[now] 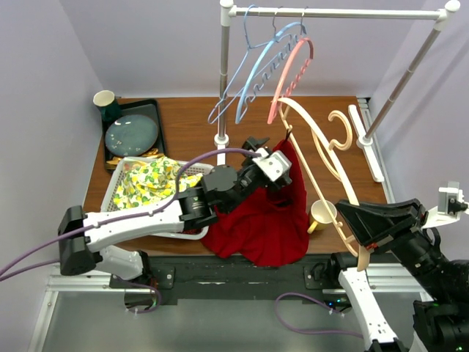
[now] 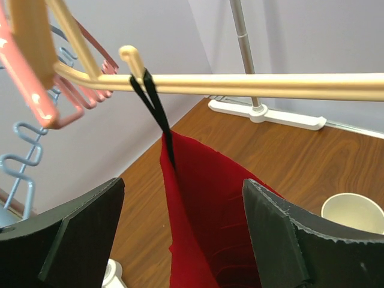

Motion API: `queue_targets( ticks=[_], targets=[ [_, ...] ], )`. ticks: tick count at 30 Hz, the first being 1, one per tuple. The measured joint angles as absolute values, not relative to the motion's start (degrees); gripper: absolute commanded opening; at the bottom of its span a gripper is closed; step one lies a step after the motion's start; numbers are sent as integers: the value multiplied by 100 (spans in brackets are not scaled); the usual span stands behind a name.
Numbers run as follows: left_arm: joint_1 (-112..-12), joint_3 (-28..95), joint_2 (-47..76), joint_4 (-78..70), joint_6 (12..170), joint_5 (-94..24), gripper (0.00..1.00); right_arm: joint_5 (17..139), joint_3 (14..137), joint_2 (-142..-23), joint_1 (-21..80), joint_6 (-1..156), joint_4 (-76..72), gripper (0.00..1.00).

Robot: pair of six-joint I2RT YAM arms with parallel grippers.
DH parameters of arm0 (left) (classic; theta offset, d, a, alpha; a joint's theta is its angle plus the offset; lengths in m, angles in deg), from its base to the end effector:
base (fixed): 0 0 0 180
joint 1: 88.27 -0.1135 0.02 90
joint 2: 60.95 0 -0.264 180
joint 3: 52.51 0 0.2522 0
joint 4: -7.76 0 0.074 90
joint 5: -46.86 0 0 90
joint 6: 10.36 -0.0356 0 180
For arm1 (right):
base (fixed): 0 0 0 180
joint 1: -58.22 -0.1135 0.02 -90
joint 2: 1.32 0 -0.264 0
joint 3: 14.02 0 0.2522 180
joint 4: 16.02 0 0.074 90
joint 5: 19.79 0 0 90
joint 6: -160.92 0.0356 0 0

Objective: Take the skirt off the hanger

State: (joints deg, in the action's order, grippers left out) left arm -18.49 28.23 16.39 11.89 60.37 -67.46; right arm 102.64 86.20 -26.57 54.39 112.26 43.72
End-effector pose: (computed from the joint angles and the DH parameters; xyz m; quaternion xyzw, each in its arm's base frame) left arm 0.1242 -0.2947 0.4000 0.3389 0.5705 -0.1881 0.7241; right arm -0.0541 0.0155 0.4970 -0.0226 0.6234 0.4496 0.6393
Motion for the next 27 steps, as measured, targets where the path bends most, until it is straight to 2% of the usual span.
queue_targets(
  ticks=[6,9,10,12,27],
  targets=[
    [-1860,2864,2190,1624,5902,-7004,77,10120,8644,-2633,5382,11200,4459,0],
    [-1888,2864,2343,1851,5884,-7043,44,10063,8668,-2633,5338,11178,4518,0],
    [-1895,2864,2374,1932,5876,-7036,24,10034,8677,-2633,5334,11169,4538,0],
    [-1908,2864,2402,2057,5860,-6995,0,9971,8683,-2633,5318,11143,4564,0],
    [-1917,3212,2455,2223,5902,-6584,0,9610,8353,-2517,5253,10880,4536,0]
  ],
)
